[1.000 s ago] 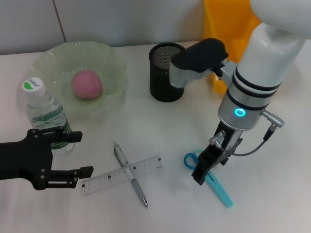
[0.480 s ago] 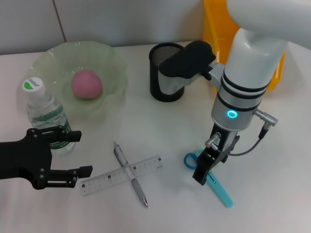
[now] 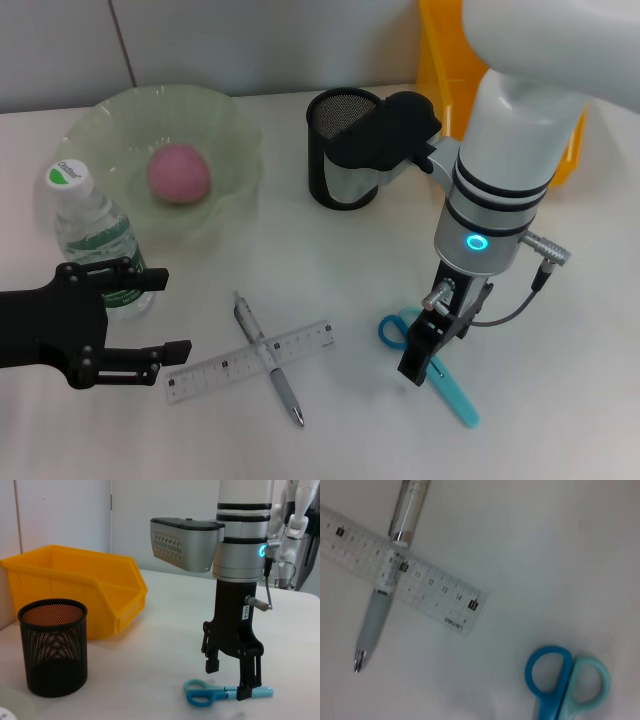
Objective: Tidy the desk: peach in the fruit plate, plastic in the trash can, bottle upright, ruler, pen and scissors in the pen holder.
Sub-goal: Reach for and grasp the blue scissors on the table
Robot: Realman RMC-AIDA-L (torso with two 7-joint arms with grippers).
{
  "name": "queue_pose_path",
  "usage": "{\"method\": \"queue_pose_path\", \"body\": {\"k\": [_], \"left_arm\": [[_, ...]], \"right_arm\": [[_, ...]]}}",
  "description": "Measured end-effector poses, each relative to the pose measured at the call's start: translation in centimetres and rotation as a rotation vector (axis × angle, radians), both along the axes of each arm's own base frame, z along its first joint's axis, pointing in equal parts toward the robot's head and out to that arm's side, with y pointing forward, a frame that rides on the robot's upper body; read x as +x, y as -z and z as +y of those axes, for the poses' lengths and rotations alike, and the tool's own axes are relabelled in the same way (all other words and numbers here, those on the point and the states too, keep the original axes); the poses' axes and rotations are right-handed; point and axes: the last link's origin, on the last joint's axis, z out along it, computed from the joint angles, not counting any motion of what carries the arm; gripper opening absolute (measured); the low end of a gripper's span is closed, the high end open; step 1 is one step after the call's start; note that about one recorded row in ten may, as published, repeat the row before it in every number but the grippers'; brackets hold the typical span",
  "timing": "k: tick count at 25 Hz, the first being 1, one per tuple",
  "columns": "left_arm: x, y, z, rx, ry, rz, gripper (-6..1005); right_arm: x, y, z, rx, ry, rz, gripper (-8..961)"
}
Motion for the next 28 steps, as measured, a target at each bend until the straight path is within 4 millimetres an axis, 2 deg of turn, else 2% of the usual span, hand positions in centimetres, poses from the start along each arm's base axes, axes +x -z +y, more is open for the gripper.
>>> {"method": "queue_pose_path", "body": {"k": [28], "left_arm": [[0.04, -0.02, 0.09, 0.003, 0.001, 0.002, 832]], "right_arm": [[0.45, 0.39, -0.28, -0.012, 0.017, 0.018, 799]]}}
